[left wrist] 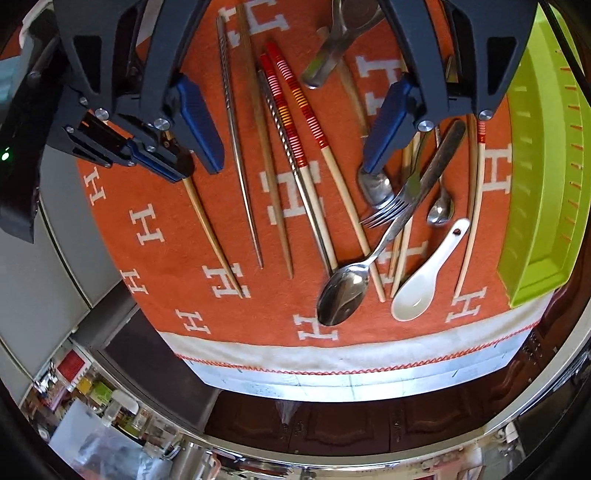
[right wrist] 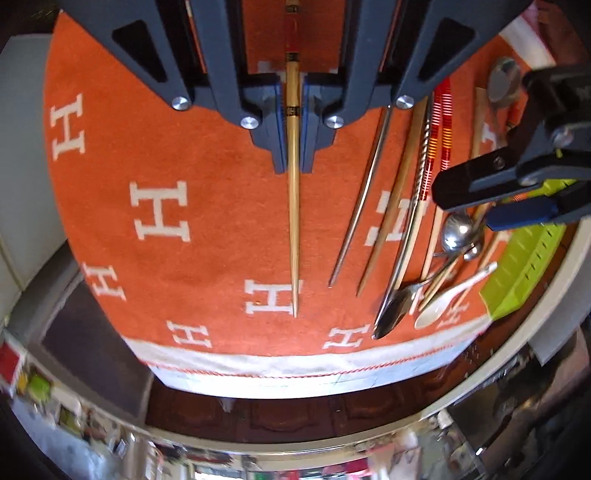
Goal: Organize utensils
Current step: 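Lower the right tool onto a plain bamboo chopstick and close it, then lower the left tool onto a steel chopstick and close it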
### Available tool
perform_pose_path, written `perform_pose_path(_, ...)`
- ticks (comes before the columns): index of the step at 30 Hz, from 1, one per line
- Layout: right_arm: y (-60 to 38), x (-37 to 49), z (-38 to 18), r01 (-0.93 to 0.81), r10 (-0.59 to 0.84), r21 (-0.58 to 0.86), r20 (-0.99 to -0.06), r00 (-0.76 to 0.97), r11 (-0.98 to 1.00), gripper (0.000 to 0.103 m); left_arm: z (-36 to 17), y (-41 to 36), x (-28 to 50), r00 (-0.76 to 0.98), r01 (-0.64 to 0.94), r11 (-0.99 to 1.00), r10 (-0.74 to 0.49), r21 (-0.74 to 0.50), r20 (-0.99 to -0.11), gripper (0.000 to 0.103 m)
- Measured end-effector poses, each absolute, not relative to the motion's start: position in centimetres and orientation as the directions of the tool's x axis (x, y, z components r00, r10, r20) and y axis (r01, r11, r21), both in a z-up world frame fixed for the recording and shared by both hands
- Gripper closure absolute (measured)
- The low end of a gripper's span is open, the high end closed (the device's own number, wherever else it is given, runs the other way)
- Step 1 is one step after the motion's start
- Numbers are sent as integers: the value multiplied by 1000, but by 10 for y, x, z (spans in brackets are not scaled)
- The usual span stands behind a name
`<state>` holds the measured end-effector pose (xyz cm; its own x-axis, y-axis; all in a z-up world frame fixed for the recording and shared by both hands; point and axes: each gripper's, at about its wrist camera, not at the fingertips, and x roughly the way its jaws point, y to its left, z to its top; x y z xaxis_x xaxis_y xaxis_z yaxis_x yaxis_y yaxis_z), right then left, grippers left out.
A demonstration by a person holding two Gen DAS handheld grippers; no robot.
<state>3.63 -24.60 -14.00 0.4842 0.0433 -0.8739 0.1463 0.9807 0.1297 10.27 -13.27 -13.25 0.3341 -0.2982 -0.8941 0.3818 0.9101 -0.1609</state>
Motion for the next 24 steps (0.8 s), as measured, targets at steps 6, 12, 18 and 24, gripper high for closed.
perform_pose_path(6, -272, 21, -136, 216, 81, 211, -868, 490, 953, 96, -145, -153, 103, 265, 417, 891, -307, -178, -914, 40)
perform_pose_path(12, -277, 4, -132, 242, 97, 248, -859, 503, 938, 96, -157, -168, 99, 196, 436, 868, -352, -240, -915, 69)
perform_pose_path(18, -280, -1, -133, 252, 106, 263, -858, 503, 931, 96, -155, -172, 97, 213, 433, 870, -354, -237, -911, 91)
perform_pose_path(24, -279, -4, -133, 249, 118, 276, -854, 507, 928, 96, -144, -171, 94, 236, 445, 869, -346, -215, -908, 91)
